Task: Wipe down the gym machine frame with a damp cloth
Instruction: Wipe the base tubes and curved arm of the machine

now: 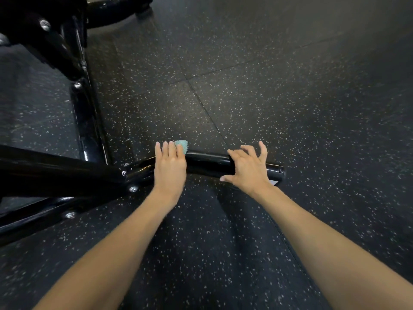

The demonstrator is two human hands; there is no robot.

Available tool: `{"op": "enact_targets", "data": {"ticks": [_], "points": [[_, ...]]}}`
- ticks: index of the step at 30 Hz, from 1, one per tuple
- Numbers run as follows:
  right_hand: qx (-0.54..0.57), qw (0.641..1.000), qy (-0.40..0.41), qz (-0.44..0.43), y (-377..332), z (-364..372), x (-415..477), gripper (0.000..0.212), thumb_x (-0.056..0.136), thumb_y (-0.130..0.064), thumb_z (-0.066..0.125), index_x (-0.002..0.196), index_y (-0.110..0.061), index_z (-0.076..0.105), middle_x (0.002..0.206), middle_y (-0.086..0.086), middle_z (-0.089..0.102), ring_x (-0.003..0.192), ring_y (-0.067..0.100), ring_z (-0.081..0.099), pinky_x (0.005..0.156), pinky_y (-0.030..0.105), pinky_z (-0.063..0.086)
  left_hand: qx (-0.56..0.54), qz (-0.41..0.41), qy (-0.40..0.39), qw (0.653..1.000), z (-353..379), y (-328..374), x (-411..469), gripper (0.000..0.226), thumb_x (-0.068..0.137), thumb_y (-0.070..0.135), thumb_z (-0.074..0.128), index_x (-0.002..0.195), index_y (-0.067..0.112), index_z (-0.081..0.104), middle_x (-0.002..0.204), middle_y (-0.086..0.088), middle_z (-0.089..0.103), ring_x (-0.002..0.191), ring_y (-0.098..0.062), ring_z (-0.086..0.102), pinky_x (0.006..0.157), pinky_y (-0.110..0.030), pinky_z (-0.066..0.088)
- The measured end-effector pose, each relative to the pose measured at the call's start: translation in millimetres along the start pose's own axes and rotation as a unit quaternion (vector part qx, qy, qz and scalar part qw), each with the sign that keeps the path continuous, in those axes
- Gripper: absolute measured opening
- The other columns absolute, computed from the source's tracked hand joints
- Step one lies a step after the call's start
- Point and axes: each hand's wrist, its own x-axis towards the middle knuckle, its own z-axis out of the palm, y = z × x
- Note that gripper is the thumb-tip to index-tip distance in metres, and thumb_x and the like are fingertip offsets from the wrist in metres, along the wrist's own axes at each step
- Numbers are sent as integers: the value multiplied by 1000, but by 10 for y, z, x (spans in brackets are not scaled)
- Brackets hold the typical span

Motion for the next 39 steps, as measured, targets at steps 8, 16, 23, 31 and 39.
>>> {"op": "enact_targets", "data": {"ticks": [8, 16, 23, 31, 39], "points": [[12, 1000, 18, -8, -258, 12, 133, 63, 81, -57, 62, 131, -19, 50, 125, -4, 59, 133, 22, 33, 106, 47, -20, 14, 89, 8, 996, -60, 148, 11, 40, 78, 12, 67, 117, 5, 62, 111, -11, 64, 109, -28, 58, 110, -48, 33], [-9, 1000, -3, -7, -326, -26, 232, 47, 83, -48, 67, 119, -18, 58, 117, -2, 62, 126, 24, 41, 113, 49, -11, 48, 18, -21, 998, -69, 256, -79, 48, 85, 10, 58, 131, -2, 53, 126, -21, 59, 121, -35, 54, 110, -49, 34], [-26, 999, -4, -19, -329, -44, 261, 44, 82, -50, 67, 113, -19, 62, 113, -3, 63, 125, 22, 42, 113, 48, -9, 123, -87, -54, 987, -31, -381, -206, 43, 79, 17, 70, 118, 1, 65, 110, -14, 69, 108, -27, 62, 108, -46, 39], [-28, 999, -12, -10, -358, -68, 243, 47, 83, -50, 66, 118, -21, 60, 115, -2, 63, 125, 22, 41, 111, 47, -8, 116, 15, -12, 993, -6, -298, -235, 44, 74, 18, 71, 115, 2, 67, 105, -12, 66, 103, -27, 61, 106, -45, 38], [18, 1000, -8, -17, -283, -65, 229, 58, 81, -53, 67, 129, -23, 54, 123, -3, 59, 130, 20, 36, 113, 47, -9, -8, -7, 27, 1000, -24, 212, -12, 45, 81, 10, 62, 124, -3, 56, 117, -19, 61, 114, -35, 55, 107, -49, 38]]}}
